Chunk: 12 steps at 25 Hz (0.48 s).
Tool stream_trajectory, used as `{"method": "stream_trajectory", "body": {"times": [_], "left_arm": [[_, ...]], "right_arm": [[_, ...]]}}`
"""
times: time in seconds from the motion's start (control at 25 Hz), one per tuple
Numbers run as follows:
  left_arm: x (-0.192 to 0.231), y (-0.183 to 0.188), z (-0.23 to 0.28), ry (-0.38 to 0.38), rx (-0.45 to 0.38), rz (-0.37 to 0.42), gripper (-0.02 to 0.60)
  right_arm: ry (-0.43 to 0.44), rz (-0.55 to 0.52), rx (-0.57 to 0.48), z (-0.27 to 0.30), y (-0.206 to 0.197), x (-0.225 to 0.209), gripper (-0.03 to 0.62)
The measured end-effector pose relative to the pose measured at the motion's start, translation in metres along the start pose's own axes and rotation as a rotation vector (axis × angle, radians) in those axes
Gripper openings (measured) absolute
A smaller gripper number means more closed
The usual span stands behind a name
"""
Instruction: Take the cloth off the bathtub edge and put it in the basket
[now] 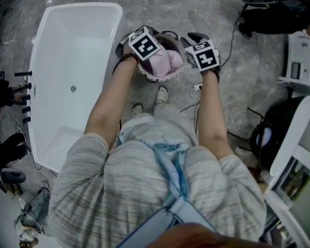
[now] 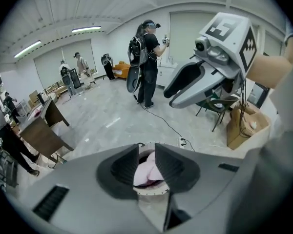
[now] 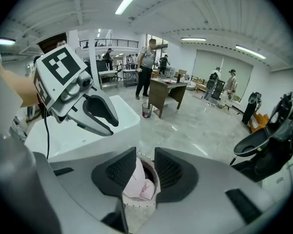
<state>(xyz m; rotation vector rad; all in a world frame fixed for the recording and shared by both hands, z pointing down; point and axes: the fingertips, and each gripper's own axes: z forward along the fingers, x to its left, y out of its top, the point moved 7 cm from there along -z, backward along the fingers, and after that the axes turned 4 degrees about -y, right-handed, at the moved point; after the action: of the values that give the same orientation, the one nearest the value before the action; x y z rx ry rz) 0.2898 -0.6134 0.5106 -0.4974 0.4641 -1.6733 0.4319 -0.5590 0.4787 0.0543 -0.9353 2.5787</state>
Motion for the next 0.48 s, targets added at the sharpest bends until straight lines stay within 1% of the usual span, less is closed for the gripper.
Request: {"method": "stream_trajectory", "body": {"times": [0.12,0.28,0.48], "left_arm": [[-0.002,0.004,-0.008,0.001,-0.050,-0.012,0.086],[-0.006,-0.003,-0.006,-0.016,-0.074,-0.067,0.086],[-0.008,-0.003,-0.015,-0.015,-0.135,-0.087,0.086]], "right_arm": [[0.006,0.047,-0.031,-0.007,-0.001,0.000,0.091],[0.026,0.100,-0.082,-0.010,-0.005,-0.005,0.091],[0.066,0.165,-0.168,-0.017,-0.003,-0.006,0.091]]}}
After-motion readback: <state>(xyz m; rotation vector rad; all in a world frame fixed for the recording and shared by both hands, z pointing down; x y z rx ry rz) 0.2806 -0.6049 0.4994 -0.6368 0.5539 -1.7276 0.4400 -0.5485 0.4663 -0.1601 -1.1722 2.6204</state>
